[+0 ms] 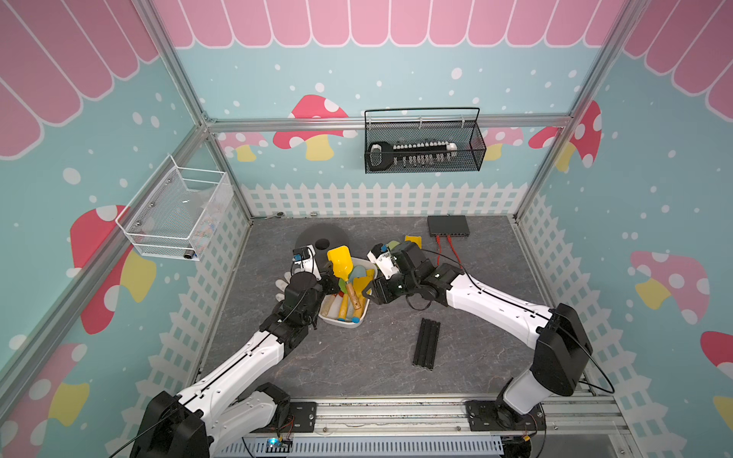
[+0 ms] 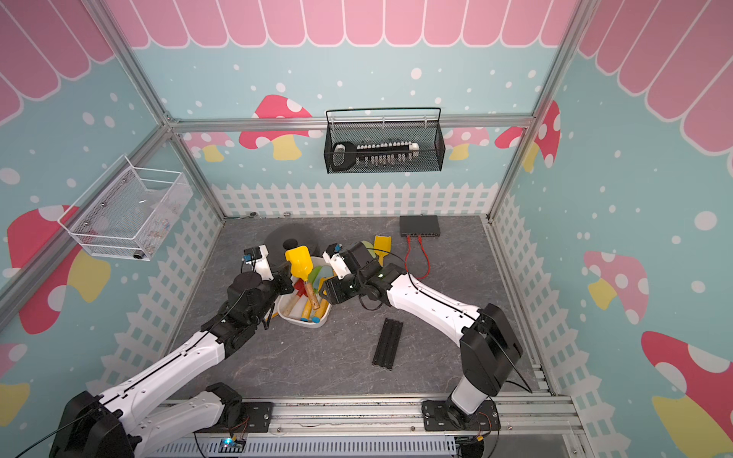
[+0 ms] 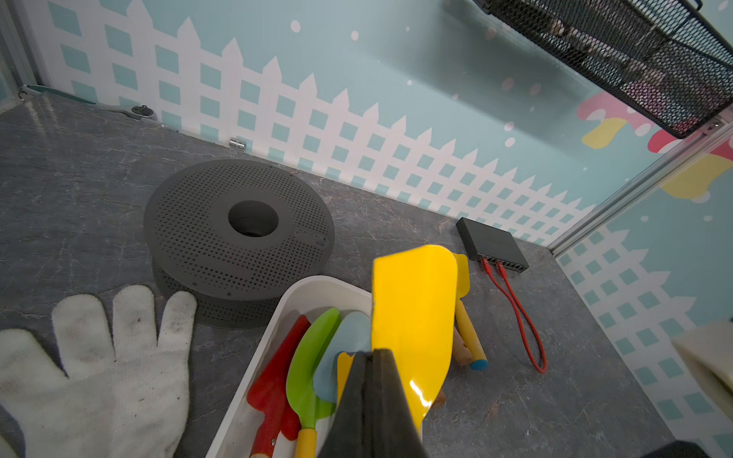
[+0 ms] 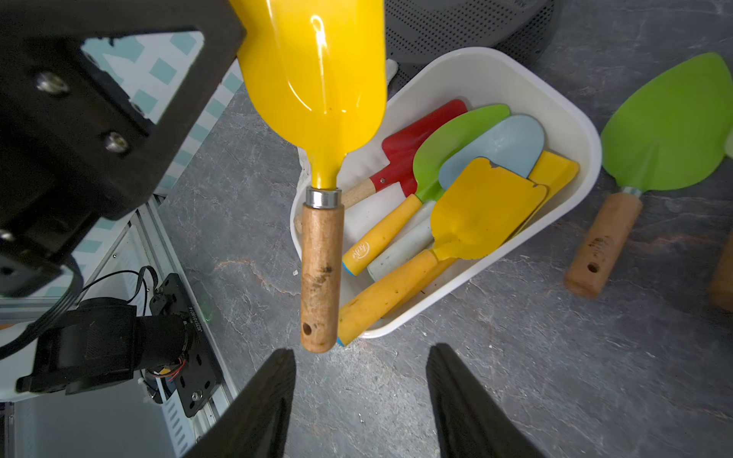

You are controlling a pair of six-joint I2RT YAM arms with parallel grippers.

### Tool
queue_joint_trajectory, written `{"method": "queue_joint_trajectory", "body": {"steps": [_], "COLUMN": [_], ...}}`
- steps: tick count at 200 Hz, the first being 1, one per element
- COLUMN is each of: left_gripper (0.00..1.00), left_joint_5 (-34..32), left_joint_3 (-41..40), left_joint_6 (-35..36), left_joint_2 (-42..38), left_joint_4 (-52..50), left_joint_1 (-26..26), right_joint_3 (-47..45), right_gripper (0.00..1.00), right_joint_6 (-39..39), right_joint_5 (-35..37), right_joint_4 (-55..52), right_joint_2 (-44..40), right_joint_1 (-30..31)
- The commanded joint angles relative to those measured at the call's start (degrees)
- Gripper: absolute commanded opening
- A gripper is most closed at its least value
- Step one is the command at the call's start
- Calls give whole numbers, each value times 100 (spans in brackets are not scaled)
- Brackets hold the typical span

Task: Take the shovel out of the storage box
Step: Place the shovel at the center of the board.

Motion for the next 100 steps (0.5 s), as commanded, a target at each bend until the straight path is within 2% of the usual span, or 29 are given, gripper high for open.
{"method": "queue_joint_trajectory", "body": {"steps": [1,100], "left_gripper": [0,0], "left_joint_5": [134,325], "left_joint_3": [-14,-25], "left_joint_6": [-139,-261], "left_joint_2": [-80,-64], "left_joint_4": [40,119], "left_joint_1": [-39,-39], "right_joint_3": [313,891], "right_gripper": [57,56], "right_joint_6": [210,400], "right_joint_5": [184,462], "right_joint_4": [-29,-266], "right_joint_2": [195,801], "right_joint_1": [154,395]}}
